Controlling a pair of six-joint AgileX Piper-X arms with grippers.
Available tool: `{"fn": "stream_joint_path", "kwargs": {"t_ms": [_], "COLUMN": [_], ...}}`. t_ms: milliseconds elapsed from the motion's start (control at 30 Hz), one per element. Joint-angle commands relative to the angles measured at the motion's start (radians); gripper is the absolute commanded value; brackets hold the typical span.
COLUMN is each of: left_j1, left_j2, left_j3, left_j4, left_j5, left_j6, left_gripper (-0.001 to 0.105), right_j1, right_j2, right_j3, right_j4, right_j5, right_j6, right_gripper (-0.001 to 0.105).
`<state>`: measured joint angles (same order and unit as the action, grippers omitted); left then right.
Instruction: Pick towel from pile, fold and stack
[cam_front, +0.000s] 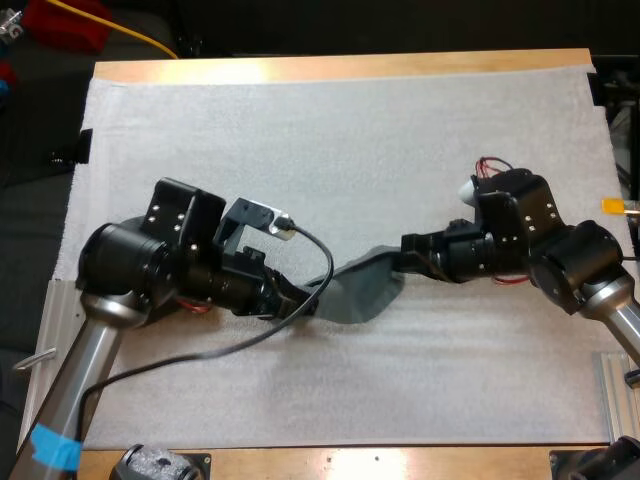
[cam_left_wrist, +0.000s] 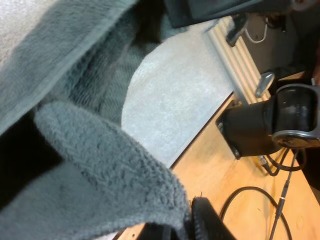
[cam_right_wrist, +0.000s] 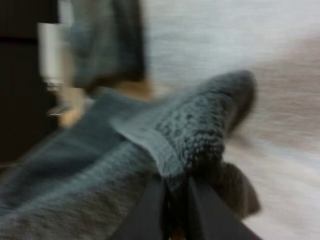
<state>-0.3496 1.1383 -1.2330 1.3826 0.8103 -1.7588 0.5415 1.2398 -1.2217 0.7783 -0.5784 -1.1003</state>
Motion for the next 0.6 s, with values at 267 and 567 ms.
{"fn": "stream_joint_path", "kwargs": {"t_ms": [267, 567], "left_j1": [-0.001, -0.001], "left_j2": [-0.055, -0.062], "left_j3": [-0.006, -0.006], "left_j4": [0.013, -0.031], "left_j5": [0.104, 0.112], "left_j6": [0.005, -0.024], "left_gripper": [0.0, 0.0], "right_j1": [-0.039, -0.146], "right_j2": [-0.07, -0.155], "right_j3": [-0.008, -0.008], "right_j4": [-0.061, 0.012], "right_j5": [0.029, 0.043], "right_j6": [0.029, 0.013], "right_gripper": [0.002, 0.002]}}
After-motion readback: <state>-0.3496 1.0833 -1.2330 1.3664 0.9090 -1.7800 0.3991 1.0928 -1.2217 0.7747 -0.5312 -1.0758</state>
